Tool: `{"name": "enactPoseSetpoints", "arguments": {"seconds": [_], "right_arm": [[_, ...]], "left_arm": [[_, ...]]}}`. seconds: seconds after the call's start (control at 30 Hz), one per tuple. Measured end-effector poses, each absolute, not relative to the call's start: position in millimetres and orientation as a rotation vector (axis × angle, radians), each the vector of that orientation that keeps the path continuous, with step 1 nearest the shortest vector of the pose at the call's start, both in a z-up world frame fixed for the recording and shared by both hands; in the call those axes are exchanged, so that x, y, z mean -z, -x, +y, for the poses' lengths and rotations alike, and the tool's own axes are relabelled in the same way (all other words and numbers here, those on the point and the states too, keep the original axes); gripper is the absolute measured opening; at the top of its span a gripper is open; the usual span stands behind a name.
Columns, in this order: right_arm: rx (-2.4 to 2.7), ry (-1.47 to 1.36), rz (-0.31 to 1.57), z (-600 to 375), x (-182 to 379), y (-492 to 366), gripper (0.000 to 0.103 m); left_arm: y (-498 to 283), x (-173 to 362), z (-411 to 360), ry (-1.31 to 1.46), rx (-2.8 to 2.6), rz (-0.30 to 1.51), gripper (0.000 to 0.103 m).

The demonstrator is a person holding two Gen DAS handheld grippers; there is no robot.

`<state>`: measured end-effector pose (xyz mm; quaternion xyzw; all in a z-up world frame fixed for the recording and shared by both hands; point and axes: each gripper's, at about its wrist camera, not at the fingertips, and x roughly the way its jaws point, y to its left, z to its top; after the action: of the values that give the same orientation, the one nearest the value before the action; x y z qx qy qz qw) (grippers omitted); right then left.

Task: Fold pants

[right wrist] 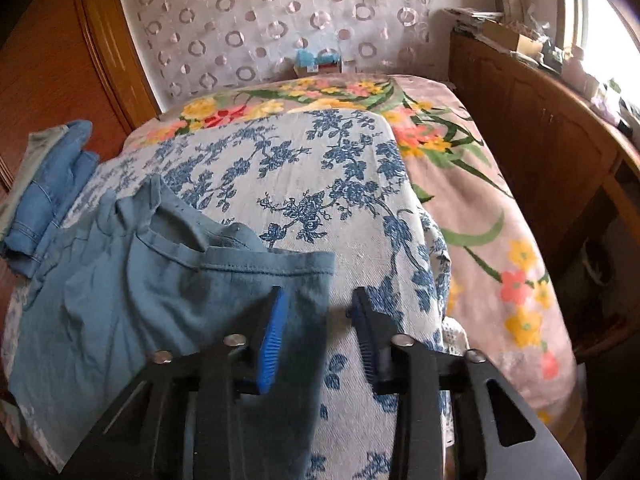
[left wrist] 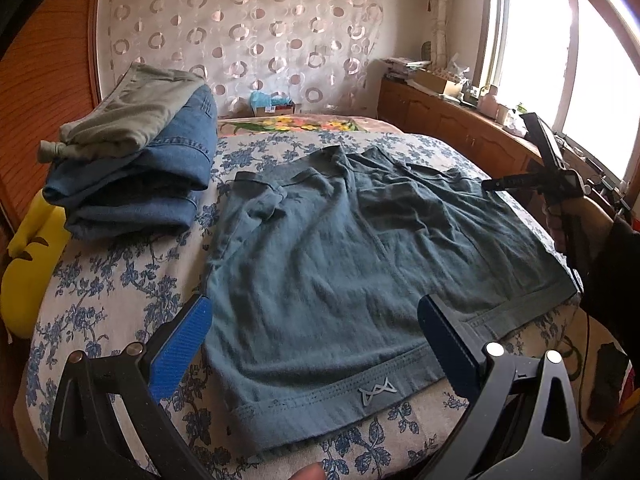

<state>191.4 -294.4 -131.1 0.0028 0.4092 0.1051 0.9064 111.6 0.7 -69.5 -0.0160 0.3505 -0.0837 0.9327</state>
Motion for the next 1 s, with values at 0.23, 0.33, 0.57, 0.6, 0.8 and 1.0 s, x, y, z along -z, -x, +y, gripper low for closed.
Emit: {"name": "enactPoseSetpoints", "arguments": {"seconds": [0.23, 0.33, 0.57, 0.6, 0.8, 1.0], "right_arm": [[-0.112, 0.035, 0.786, -301.3, 115.6, -190.2, 0.001], [-0.105, 0.019, 0.783, -311.7, 113.9, -184.8, 0.001], [-0.148, 0.021, 0.745, -311.8, 106.5, -151.1, 0.022], [-0.187, 0.018, 0.735, -310.4, 104.9, -139.2, 0.023], [-0.314, 0.055, 0.683, -298.6, 111.5, -64.8, 0.054], [-0.388, 0.076, 0.679, -291.0, 129.8, -14.4, 0.058]], "left_arm": [[-106.3, 77.0, 6.3, 0.04, 0.16, 0.731, 0.103], [-105.7, 78.8, 11.4, 0.058, 0.151, 0.735, 0.103], [-99.3, 75.8, 19.7, 0.067, 0.131, 0.73, 0.103], [-96.8, 74.8, 21.2, 0.067, 0.128, 0.727, 0.103], [-83.8, 73.8, 34.2, 0.096, 0.12, 0.718, 0.097], [-73.0, 74.2, 53.8, 0.153, 0.09, 0.708, 0.085]]}}
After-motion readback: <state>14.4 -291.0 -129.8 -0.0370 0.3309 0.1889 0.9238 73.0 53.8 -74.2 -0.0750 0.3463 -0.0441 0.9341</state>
